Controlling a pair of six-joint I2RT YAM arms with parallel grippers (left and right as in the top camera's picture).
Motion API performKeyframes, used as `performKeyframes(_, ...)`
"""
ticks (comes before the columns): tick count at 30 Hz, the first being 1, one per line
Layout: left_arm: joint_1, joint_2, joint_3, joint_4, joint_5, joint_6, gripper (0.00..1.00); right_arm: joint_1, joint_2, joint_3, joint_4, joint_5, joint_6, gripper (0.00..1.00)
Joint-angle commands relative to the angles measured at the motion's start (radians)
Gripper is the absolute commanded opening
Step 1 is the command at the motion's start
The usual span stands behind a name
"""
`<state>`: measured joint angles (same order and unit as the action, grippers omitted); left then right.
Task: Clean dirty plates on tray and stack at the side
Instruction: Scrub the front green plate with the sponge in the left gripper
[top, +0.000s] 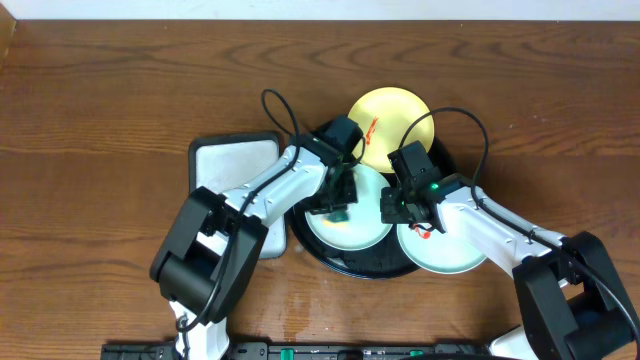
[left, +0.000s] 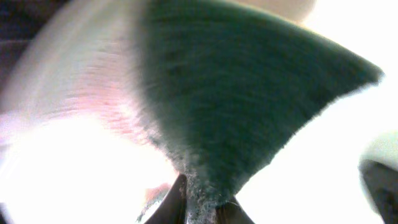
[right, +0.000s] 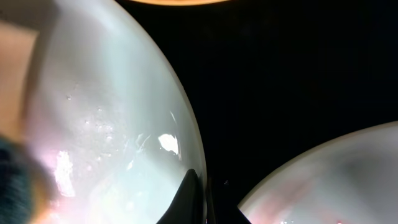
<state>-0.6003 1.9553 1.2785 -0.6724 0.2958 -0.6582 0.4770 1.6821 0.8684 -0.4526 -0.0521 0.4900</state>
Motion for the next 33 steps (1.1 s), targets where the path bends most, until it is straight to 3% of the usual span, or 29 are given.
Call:
performKeyframes(1, -0.035, 0.055, -0.018, 0.034, 0.204, -0.035, 0.07, -0.005, 0.019, -0.016, -0.019, 0.085, 0.011, 0.01)
performKeyframes(16, -0.073, 0.055, -0.018, 0.052, 0.290, 0.037, 0.08, -0.005, 0.019, -0.016, -0.016, 0.085, 0.011, 0.01)
performKeyframes(20, -0.068, 0.055, -0.018, 0.024, 0.138, 0.037, 0.08, -0.005, 0.019, -0.016, -0.016, 0.085, 0.011, 0.01)
performKeyframes(27, -0.039, 0.055, -0.018, -0.186, -0.176, 0.005, 0.08, -0.005, 0.019, -0.016, -0.016, 0.086, 0.011, 0.01)
performKeyframes(33, -0.024, 0.055, -0.018, -0.237, -0.398, -0.014, 0.08, -0.005, 0.019, -0.016, -0.017, 0.085, 0.011, 0.01)
